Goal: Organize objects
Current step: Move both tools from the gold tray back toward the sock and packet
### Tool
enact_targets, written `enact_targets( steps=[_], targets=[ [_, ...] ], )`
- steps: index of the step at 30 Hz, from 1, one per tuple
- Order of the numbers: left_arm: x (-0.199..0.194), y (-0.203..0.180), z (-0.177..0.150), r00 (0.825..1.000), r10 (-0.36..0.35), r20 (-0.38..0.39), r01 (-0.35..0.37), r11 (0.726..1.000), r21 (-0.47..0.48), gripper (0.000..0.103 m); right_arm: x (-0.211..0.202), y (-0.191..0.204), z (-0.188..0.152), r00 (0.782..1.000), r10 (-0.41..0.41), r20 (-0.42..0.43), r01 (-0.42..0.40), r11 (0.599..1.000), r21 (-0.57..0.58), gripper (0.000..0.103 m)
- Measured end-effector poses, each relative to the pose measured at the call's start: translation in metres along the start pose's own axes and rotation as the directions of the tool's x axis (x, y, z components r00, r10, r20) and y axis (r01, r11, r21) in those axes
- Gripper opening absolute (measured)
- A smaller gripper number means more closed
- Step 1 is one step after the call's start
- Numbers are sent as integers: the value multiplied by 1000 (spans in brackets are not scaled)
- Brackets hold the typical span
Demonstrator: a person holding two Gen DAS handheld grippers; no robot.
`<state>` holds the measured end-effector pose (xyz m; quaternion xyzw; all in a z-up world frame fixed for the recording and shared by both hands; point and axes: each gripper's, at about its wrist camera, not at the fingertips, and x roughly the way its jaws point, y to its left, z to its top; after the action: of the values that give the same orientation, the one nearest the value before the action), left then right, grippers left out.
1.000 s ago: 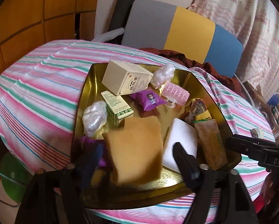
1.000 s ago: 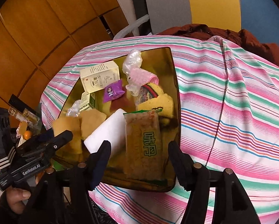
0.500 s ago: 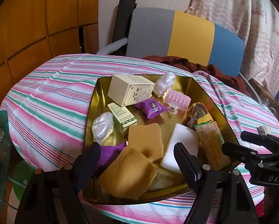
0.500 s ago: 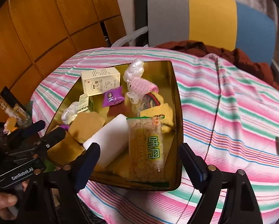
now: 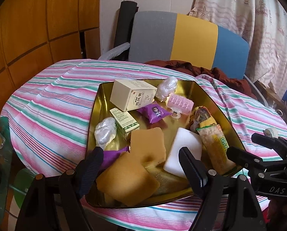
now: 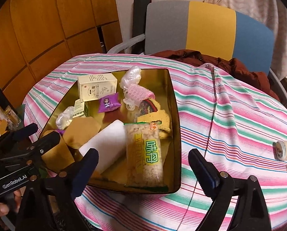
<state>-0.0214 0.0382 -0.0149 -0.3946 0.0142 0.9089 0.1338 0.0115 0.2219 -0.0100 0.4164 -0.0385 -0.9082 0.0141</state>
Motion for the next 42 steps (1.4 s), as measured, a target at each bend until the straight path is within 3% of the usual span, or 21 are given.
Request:
enact_targets(
  steps=[6,13,15,21,23,26,28,31,40,42],
  targets=[
    [-9,23,5,997,-74,38,76,995,-67,81,-8,-2,1,999,-36,35,36,999,3,100],
    [-19,61,9,995,-68,68,78,986,-147,80,-10,-3,0,998,-45,46,45,999,5,100],
    [-18,66,6,997,-48,58,56,987,-149,74,-9,-5,0,998,-43,46,43,999,14,100],
    [6,41,-3,999,48,-24,-49,998,-31,65,-6,-9,-1,998,-47,41,46,999,22,100],
    [14,28,-5,998,37,-40,-37,999,10,63,-6,-12,-2,998,-52,41,51,998,28,100],
    [21,3,-7,998,-39,-48,42,997,67,62,-6,-15,-2,998,-58,39,57,998,36,100],
    [25,-7,-7,998,-32,-52,36,996,87,62,-7,-17,-1,997,-61,42,59,998,38,100],
    [18,-10,-5,999,-42,-30,44,996,81,62,-11,-17,-2,996,-68,54,66,997,34,101],
    [-7,7,7,1000,15,23,-15,1000,-1,67,-16,-13,-3,994,-76,76,74,997,28,102],
    [-12,5,10,999,18,38,-18,1000,3,73,-19,-12,-3,993,-82,81,80,996,24,102]
  ],
)
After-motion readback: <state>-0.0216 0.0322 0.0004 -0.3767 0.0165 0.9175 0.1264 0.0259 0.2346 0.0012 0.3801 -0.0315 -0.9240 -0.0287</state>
